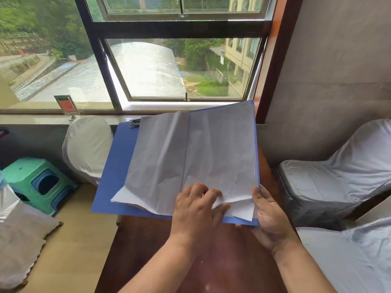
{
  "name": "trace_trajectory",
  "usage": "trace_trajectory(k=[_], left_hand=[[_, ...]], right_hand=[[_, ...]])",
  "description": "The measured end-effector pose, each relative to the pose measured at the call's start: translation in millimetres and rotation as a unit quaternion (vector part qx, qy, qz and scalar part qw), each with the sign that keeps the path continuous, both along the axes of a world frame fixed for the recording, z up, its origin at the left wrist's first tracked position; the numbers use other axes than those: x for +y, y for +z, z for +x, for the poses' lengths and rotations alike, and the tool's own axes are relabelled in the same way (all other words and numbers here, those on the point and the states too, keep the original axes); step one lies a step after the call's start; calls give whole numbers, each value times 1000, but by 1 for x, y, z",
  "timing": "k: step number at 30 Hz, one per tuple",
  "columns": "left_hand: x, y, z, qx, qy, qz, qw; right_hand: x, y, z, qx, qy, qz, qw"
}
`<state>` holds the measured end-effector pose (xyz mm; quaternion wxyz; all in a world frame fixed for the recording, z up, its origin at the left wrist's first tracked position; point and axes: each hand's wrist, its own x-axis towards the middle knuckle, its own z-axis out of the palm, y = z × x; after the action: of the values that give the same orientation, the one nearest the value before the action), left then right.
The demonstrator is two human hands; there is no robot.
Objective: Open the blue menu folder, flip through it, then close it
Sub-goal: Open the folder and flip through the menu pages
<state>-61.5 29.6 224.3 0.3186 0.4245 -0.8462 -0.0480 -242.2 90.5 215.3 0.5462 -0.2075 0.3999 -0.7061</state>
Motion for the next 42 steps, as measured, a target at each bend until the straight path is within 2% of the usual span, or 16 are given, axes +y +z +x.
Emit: trace_trajectory(k=[3, 5, 7, 10, 12, 14, 17, 19, 21, 24, 27, 30, 34, 36, 40, 42], left_hand=[[-4, -2, -2, 38, -20, -15, 999], [-8, -2, 2, 104, 8, 45, 994], [-13, -4, 13, 222, 75, 154, 960], [-27, -11, 30, 454, 175, 308, 818], [-35, -15, 42, 540, 222, 362, 727], [-35, -20, 50, 546, 229, 392, 704], [-30, -28, 58, 493, 231, 426, 722], [-30, -33, 63, 463, 265, 451, 716], [-31, -36, 66, 467, 282, 482, 685], [-32, -39, 70, 536, 247, 524, 614], [-35, -44, 73, 586, 196, 525, 585], [-37, -50, 77, 609, 171, 506, 586], [-38, -47, 77, 594, 173, 478, 623], [-36, -41, 76, 567, 192, 430, 676], [-23, -28, 69, 423, 177, 269, 847], [-19, -18, 63, 368, 110, 255, 888]], right_hand=[[1, 0, -4, 15, -5, 13, 1000], [4, -1, -11, 7, -8, 12, 1000], [7, -2, -21, -6, -11, 17, 1000], [10, 0, -33, 12, -11, 36, 999], [10, 1, -38, 15, -13, 42, 999], [9, 2, -39, 19, -14, 43, 999], [8, 5, -38, 25, -12, 43, 999], [7, 5, -38, 29, -11, 41, 999], [7, 4, -39, 27, -8, 39, 999], [8, 3, -41, 23, -2, 40, 999], [8, 1, -40, 22, -1, 42, 999], [7, 0, -39, 13, 0, 47, 999], [8, 0, -37, 9, -3, 53, 999], [7, -1, -34, 14, -6, 59, 998], [3, -3, -28, 42, -8, 62, 997], [1, -3, -24, 31, -3, 59, 998]])
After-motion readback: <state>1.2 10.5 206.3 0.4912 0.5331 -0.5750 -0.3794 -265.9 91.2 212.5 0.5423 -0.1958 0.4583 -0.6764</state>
